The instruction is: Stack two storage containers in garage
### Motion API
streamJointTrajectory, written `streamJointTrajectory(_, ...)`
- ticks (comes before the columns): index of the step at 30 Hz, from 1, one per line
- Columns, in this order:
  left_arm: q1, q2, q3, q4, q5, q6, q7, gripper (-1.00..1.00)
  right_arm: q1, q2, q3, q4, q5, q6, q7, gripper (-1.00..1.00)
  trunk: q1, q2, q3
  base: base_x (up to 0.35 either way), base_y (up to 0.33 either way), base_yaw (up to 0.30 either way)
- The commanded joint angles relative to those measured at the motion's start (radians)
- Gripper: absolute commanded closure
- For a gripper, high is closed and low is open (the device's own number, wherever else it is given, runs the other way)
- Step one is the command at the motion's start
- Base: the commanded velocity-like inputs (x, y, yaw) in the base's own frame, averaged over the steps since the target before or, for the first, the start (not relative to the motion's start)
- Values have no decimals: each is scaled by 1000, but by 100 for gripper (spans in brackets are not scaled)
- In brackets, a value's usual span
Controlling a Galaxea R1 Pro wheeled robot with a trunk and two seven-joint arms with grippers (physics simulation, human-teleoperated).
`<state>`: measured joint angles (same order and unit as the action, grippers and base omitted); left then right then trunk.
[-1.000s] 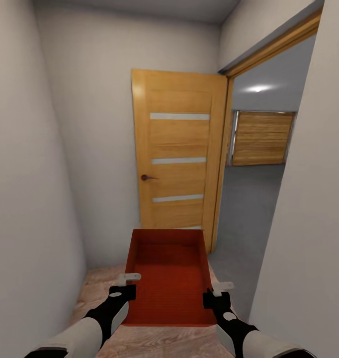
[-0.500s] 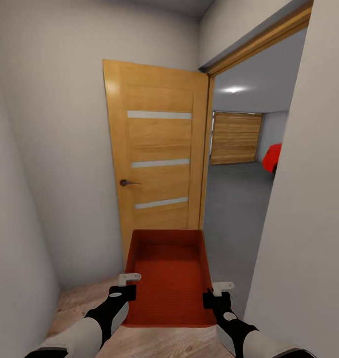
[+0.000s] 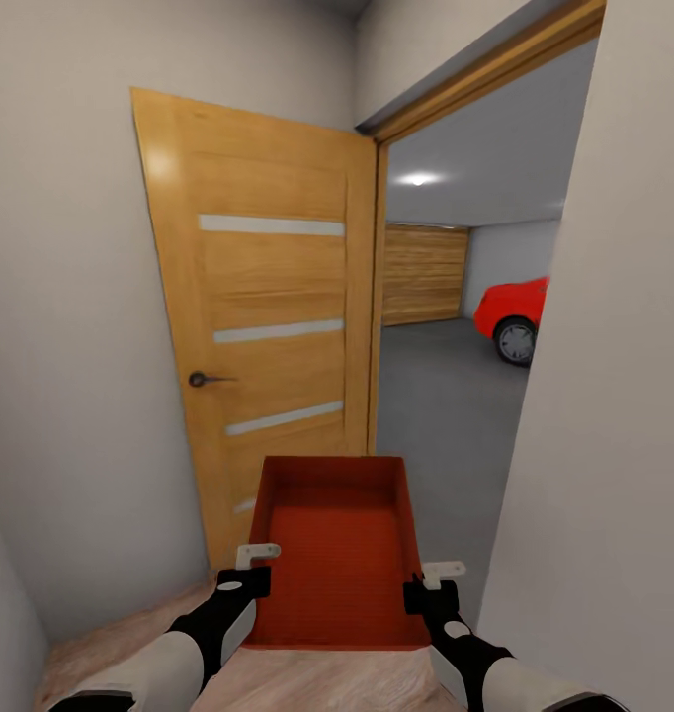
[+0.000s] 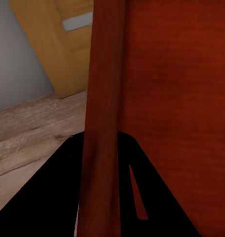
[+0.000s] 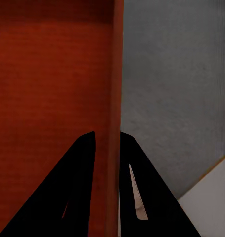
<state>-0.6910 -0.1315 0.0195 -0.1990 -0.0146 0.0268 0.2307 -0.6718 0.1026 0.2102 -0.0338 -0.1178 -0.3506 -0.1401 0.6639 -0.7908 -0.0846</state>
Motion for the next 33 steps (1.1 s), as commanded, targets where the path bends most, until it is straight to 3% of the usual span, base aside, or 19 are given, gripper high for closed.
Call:
streamJointTrajectory(1,-1,46,45,1,-4,4,13,100,-1,0,-1,-2,-13,-13,-4,100,1,-1,-2,322,155,-284)
streamJointTrajectory(13,-1,47,45,3,-3,4,13,100,-1,0,-1,-2,-13,-13,-4,100,1,-1,-2,314,183,-282)
streamJointTrajectory(23,-1,53,45,1,-2,4,13,100,-1,0,0,-2,-13,-11,-4,100,1,-1,-2,287,240,-78)
streamJointTrajectory(33,-1,52,45,-1,-2,-10,14,100,-1,0,-1,-2,-13,-11,-4,100,1,-1,-2,266,226,-256)
